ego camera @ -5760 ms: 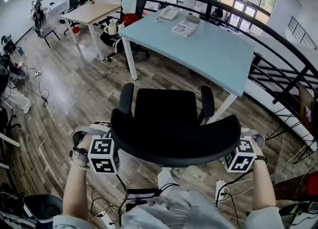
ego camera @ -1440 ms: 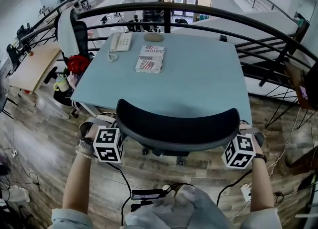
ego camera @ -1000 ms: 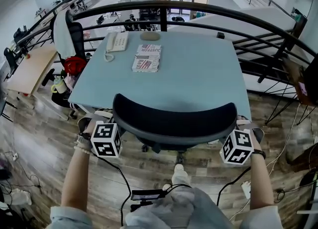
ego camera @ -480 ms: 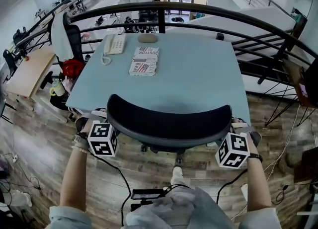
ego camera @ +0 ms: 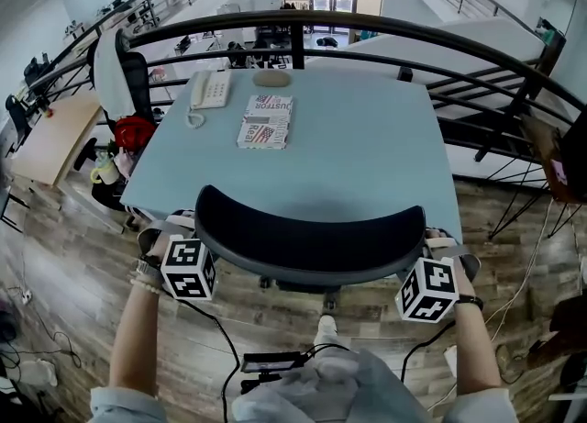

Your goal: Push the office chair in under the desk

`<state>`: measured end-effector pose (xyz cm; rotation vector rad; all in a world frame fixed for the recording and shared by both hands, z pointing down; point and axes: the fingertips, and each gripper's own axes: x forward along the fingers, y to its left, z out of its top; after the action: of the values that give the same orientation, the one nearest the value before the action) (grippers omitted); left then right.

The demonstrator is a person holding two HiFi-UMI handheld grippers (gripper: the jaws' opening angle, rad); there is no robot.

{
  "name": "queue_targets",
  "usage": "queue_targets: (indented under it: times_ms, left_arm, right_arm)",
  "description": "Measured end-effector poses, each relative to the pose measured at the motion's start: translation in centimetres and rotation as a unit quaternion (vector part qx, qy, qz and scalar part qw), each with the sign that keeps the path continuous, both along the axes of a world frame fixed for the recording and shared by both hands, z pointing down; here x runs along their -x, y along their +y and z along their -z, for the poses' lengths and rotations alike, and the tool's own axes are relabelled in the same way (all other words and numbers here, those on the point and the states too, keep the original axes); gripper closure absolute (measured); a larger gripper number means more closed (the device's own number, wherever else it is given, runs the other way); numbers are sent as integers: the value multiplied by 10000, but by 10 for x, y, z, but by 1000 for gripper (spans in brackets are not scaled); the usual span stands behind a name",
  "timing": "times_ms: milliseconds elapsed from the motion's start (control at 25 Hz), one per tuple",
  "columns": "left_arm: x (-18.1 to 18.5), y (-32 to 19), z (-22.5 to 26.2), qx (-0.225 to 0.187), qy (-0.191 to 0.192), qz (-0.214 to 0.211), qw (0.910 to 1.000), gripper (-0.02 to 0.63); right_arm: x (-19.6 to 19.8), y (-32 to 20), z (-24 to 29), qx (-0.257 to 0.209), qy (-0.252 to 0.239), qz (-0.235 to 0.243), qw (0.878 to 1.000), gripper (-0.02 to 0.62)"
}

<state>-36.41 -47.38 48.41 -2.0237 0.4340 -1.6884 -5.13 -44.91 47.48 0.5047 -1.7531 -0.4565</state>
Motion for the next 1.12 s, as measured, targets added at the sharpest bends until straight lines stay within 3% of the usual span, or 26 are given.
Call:
queue_targets:
  times_ms: [240, 360, 520, 1120]
  left_arm:
    - [0, -3, 0, -174, 189, 218, 9994, 495]
    - [-2, -5, 5, -299, 444, 378, 9979, 449]
    - [-1, -5, 6, -430, 511, 393, 9970, 395]
    - [19, 17, 48, -934, 874, 704, 9893, 377]
  right_arm:
    - [1, -1, 0, -88, -126, -114, 9998, 422]
    - [1, 0, 1, -94, -221, -183, 9995, 354]
    - [3, 0, 3, -108, -345, -262, 9990, 290]
    - [-4, 17, 32, -414, -481, -406, 9972, 278]
